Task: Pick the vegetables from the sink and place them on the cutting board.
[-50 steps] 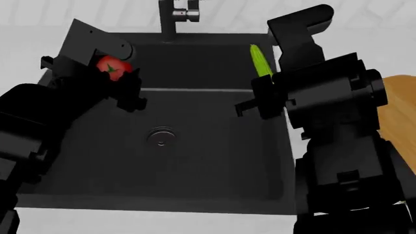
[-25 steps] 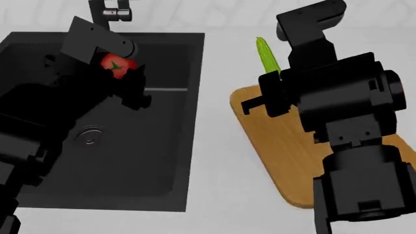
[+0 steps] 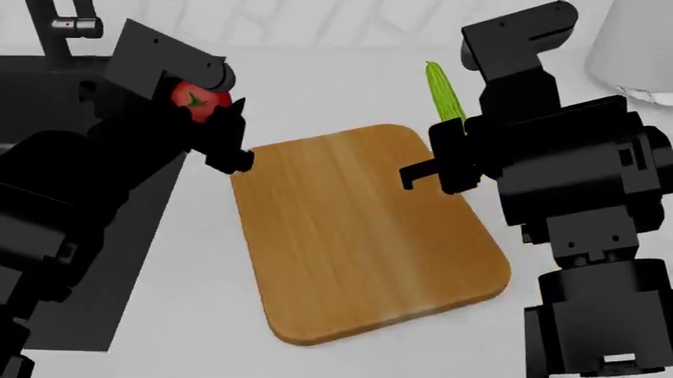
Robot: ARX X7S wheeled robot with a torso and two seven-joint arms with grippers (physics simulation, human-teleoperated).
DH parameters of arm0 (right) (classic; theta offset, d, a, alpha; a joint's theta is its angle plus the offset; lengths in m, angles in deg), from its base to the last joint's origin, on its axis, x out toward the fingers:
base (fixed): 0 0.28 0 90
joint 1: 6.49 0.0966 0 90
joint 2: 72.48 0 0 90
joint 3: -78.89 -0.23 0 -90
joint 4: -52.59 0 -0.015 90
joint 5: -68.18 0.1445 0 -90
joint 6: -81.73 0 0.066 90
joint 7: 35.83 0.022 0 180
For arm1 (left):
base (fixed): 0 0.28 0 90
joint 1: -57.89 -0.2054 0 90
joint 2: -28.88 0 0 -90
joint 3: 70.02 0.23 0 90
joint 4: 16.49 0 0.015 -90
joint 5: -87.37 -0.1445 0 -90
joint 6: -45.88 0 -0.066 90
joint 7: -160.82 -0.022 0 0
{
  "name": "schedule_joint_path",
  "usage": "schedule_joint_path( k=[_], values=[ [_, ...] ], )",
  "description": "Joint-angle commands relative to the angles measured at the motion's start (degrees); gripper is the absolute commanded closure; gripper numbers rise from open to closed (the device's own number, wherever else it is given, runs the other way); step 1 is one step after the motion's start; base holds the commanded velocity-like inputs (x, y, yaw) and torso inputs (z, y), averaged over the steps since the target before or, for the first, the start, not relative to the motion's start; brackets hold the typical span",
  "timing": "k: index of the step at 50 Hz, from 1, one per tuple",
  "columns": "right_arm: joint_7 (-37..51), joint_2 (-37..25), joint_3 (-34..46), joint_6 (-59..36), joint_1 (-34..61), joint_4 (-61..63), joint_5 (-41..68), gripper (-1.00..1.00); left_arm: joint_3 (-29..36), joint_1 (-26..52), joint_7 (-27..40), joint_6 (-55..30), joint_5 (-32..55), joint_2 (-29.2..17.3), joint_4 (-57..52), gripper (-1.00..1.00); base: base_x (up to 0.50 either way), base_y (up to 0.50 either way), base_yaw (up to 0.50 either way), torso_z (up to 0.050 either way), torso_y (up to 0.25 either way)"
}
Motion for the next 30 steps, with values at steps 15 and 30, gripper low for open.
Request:
schedule_joint_path(
  k=[15, 30],
  values=[
    [-0.53, 1.56, 1.19, 6.94, 1.85, -7.36, -0.36, 1.0, -0.47, -0.18, 2.92, -2.35, 3.76, -0.82, -4.06, 1.0, 0.28, -0.18, 0.0, 0.0, 0.002],
    [0.4, 2.3, -0.47, 3.78, 0.91, -4.44, 1.08, 1.0, -3.71, -3.22, 4.07, -28.76, 12.7, -2.57, -23.23, 1.0, 0.0, 0.0, 0.0, 0.0, 0.001]
  ],
)
